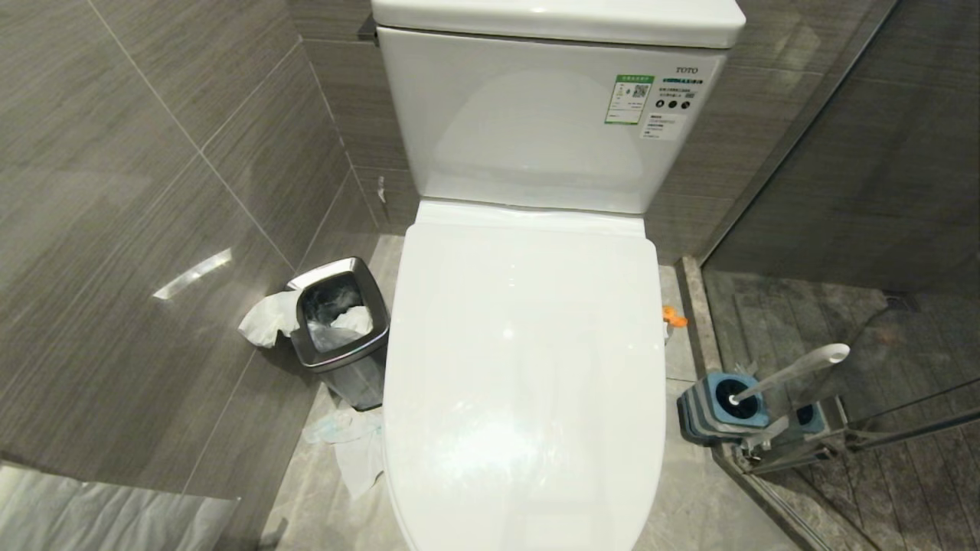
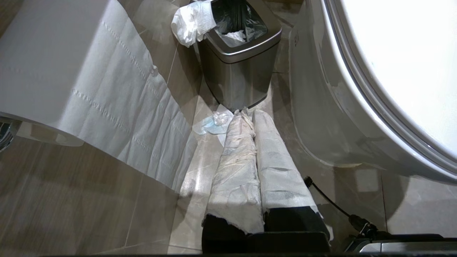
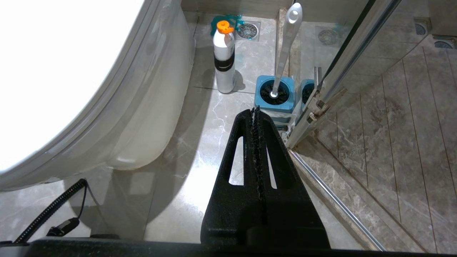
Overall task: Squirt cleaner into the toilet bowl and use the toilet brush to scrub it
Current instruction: Use the left hand to lift the toilet lid slightly
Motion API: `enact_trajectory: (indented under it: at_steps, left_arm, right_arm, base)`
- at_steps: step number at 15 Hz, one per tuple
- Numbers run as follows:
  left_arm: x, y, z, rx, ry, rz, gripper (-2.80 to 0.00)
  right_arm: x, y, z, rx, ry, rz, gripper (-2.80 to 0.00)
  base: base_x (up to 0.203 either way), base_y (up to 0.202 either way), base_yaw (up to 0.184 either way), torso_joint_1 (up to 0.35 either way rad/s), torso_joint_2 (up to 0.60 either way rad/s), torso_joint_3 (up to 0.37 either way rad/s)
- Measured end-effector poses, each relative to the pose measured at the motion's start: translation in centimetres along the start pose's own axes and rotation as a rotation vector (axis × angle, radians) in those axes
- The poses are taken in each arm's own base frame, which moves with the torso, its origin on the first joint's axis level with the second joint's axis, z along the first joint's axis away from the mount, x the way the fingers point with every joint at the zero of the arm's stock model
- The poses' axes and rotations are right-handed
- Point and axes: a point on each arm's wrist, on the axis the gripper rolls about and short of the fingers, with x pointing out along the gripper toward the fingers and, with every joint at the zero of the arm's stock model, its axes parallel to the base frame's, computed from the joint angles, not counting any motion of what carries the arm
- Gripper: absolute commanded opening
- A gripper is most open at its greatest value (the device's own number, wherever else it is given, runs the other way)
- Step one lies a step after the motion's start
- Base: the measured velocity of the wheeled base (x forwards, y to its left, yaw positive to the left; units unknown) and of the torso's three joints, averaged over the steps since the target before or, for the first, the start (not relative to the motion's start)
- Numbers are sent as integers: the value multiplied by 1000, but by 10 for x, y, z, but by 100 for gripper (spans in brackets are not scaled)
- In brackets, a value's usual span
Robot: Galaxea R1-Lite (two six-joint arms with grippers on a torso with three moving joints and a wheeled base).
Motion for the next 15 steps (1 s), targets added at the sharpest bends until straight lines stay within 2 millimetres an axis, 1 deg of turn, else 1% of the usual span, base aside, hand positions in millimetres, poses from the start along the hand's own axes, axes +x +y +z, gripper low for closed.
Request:
enact_trajectory:
  at_steps: [12,15]
  left_arm:
    - [0,0,0,2,0,0,-280]
    - [0,0,0,27,-3,-5,-280]
  right_arm:
    - [0,0,0,0,0,-1,-280]
    - [0,0,0,0,0,-1,-280]
  base:
    - [0,0,0,0,0,0]
    - [0,0,0,0,0,0]
